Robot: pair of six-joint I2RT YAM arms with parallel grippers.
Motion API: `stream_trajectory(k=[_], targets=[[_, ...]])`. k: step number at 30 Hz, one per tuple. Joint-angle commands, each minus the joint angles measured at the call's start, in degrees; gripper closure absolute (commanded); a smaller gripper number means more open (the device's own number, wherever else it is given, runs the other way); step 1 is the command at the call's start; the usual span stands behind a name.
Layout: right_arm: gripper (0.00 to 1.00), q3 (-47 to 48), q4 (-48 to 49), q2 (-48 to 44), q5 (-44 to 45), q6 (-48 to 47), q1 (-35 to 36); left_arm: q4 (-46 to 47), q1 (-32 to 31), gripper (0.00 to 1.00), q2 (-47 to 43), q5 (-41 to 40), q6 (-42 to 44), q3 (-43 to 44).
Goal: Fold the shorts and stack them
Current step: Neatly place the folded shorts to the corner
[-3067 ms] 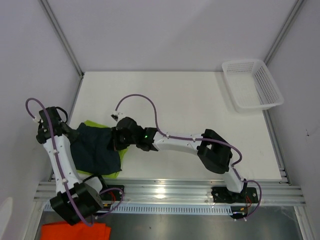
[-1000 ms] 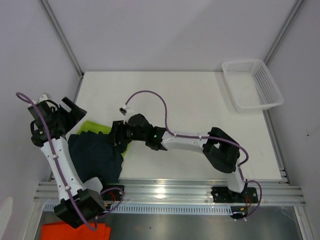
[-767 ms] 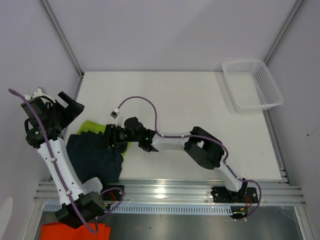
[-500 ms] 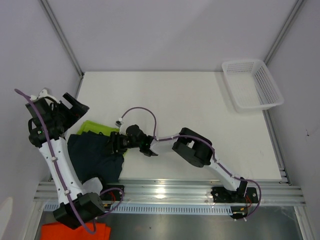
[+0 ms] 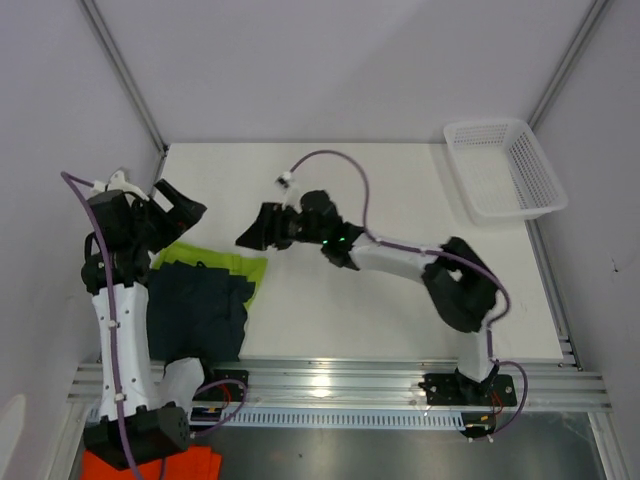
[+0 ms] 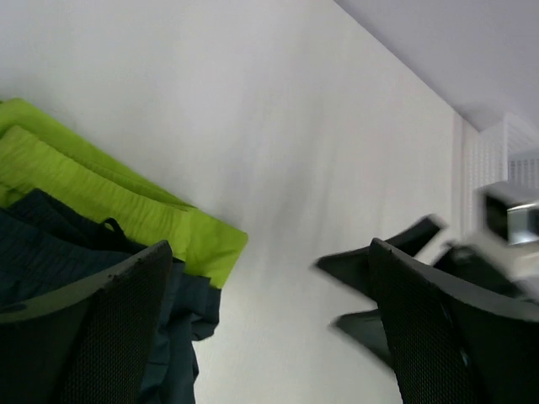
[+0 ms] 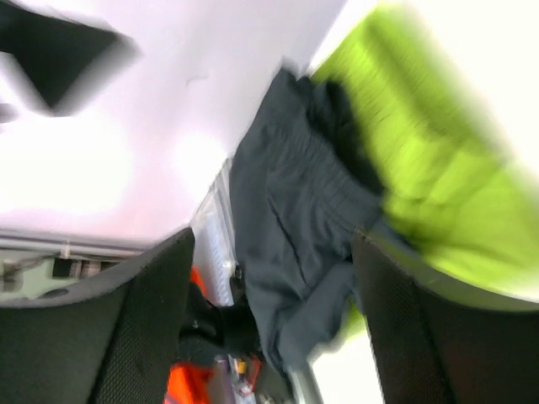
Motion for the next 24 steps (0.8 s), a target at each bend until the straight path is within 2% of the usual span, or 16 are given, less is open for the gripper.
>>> stream_trajectory(k=[1, 3, 4, 7, 8, 12, 13, 18, 22, 24], targets=[[0.21, -8.4, -8.2, -17.7, 6.5, -14.6, -3.5, 6.4, -7.0, 0.01, -4.8, -4.4, -4.4, -3.4], [0.19, -14.2, -11.0, -27.2, 10.8, -16.8, -5.7, 9.6, -11.5, 0.01, -6.3, -9.7, -5.4, -7.5], [0.19, -20.0, -12.4, -33.5, 13.8, -18.5, -6.5, 10.9, -15.6, 0.01, -7.5, -11.0, -5.7, -8.7], [0.19, -27.0, -19.8, -42.9, 23.6, -25.2, -6.5, 16.2, -22.7, 0.01, -9.2, -13.5, -5.9, -15.0], [0.18, -30.8, -21.7, -48.5, 30.7, -26.4, -6.3, 17.6, -24.2, 0.01, -10.1, -14.6, -5.7, -18.3], [0.17, -41.6, -27.9, -63.3, 41.8, -29.8, -7.0, 24.9, -34.5, 0.01, -17.0, -20.1, -5.5, -29.2], [0.16, -43.7, -29.0, -66.3, 44.3, -30.1, -7.2, 27.3, -35.8, 0.01, -18.4, -22.4, -5.4, -33.2], [0.15, -57.4, -30.0, -83.2, 51.8, -30.0, -8.1, 32.4, -41.0, 0.01, -23.6, -25.8, -3.1, -39.3], [0.13, -63.0, -31.5, -89.6, 58.2, -27.7, -8.6, 33.7, -41.9, 0.01, -24.7, -25.3, -1.5, -43.1], [0.12, -64.8, -30.6, -91.5, 57.0, -28.3, -9.1, 33.0, -42.1, 0.01, -25.3, -25.7, 0.6, -44.3]])
